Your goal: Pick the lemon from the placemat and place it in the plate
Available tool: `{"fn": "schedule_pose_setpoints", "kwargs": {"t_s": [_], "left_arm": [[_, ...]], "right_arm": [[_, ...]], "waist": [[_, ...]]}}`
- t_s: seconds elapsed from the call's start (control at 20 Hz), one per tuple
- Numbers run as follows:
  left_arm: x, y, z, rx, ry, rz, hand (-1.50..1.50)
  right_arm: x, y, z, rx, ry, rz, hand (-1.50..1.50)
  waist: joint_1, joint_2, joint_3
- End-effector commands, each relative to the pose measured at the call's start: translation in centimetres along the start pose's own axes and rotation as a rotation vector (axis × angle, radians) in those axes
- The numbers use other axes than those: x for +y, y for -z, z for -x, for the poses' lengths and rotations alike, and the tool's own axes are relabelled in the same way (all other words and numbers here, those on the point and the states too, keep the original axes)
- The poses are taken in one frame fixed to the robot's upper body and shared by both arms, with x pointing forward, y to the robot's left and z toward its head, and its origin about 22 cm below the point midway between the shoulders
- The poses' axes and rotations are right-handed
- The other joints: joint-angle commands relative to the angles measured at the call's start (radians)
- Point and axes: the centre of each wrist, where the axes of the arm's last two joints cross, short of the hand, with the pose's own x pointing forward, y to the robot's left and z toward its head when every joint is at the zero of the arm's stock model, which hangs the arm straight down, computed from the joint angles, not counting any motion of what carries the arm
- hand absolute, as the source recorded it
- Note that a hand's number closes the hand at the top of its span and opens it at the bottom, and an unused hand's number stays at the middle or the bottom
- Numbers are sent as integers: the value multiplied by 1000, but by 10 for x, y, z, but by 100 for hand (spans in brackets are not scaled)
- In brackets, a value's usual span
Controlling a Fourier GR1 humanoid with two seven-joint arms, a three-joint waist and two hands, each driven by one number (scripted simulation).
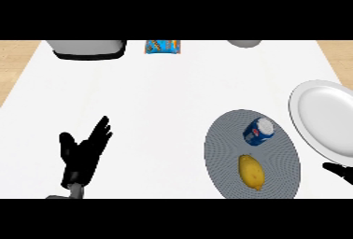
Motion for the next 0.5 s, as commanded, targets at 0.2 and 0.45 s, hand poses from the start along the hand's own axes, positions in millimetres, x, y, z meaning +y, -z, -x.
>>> {"fn": "schedule_pose_setpoints", "kwargs": {"t_s": [0.2, 0.45], "left_arm": [[0, -8, 11, -10, 0, 19, 0], [-17, 4, 0, -1, -6, -8, 0]], "right_arm": [[17, -12, -35, 119, -264, -347, -150], [39, -1, -69, 184, -389, -407, -150]], "waist": [[5, 0, -1], [4, 1, 0]]}}
